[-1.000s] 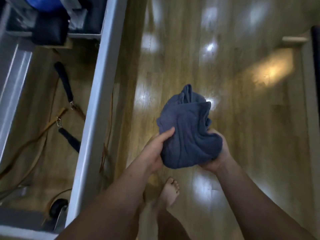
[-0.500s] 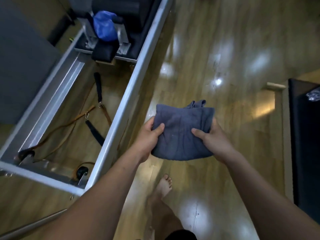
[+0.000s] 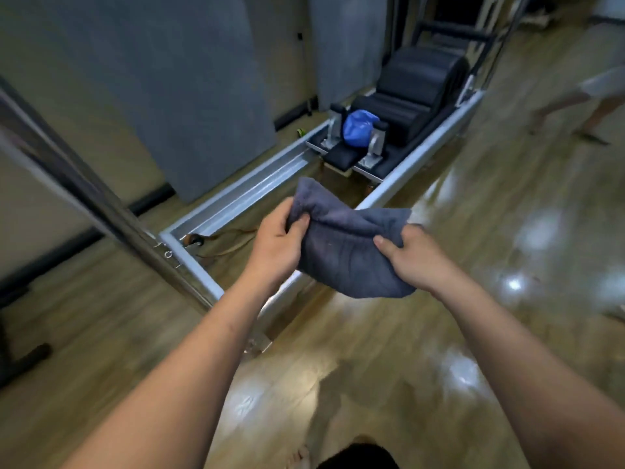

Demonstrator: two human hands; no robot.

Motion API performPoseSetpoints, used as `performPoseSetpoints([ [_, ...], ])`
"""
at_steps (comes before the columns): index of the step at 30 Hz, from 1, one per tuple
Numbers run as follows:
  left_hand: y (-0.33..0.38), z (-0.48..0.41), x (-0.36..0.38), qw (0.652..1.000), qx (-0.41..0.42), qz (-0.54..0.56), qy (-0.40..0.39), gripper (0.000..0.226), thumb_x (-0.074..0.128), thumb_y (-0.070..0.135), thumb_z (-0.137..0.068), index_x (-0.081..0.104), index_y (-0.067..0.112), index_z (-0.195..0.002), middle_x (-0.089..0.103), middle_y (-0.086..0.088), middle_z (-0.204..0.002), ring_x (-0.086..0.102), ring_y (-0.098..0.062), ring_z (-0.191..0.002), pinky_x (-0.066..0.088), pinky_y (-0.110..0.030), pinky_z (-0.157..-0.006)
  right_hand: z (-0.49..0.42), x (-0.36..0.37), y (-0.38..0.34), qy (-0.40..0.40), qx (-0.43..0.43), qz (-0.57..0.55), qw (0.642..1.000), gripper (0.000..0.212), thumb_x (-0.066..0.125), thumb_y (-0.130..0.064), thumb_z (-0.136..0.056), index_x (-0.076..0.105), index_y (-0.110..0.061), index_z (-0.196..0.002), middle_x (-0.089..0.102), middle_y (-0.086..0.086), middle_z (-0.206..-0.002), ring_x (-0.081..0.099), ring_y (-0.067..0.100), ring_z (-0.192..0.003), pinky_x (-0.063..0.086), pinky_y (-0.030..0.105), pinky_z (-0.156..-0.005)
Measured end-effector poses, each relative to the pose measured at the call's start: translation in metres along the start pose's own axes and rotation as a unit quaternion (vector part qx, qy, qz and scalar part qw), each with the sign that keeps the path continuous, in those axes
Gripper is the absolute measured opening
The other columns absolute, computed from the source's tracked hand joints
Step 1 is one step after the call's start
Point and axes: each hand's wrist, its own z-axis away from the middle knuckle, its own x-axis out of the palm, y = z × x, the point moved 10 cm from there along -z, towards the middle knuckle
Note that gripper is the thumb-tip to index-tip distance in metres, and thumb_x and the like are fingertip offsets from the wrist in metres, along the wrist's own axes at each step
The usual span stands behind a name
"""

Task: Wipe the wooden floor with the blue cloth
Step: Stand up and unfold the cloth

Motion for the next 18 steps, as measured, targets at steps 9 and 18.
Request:
performPoseSetpoints([
  [9, 0.074, 0.06, -0.147, 0.979, -0.055, 0.012, 0.195, 0.01, 0.055, 0.017, -0.101, 0.063, 0.012, -0.101, 0.069, -0.001, -0.096, 0.061, -0.012, -0.09, 0.049, -0.031, -0.084, 0.023, 0.021, -0.168, -0.124, -0.174, -0.136, 0.967, 0.017, 0.059, -0.033, -0.099, 0.066, -0.018, -0.103, 0.07, 0.001, -0.111, 0.064, 0.019, -0.105, 0.05, 0.038, -0.093],
  [18, 0.002, 0.246, -0.232, 0.94, -0.276, 0.178, 0.098, 0.013, 0.074, 0.025, -0.081, 0.074, 0.026, -0.094, 0.072, 0.002, -0.088, 0.063, -0.016, -0.075, 0.041, -0.037, -0.078, 0.12, 0.19, -0.299, -0.4, -0.075, -0.347, 0.845, 0.014, 0.055, -0.018, -0.103, 0.066, -0.011, -0.106, 0.075, 0.005, -0.092, 0.074, 0.015, -0.077, 0.057, 0.026, -0.059],
])
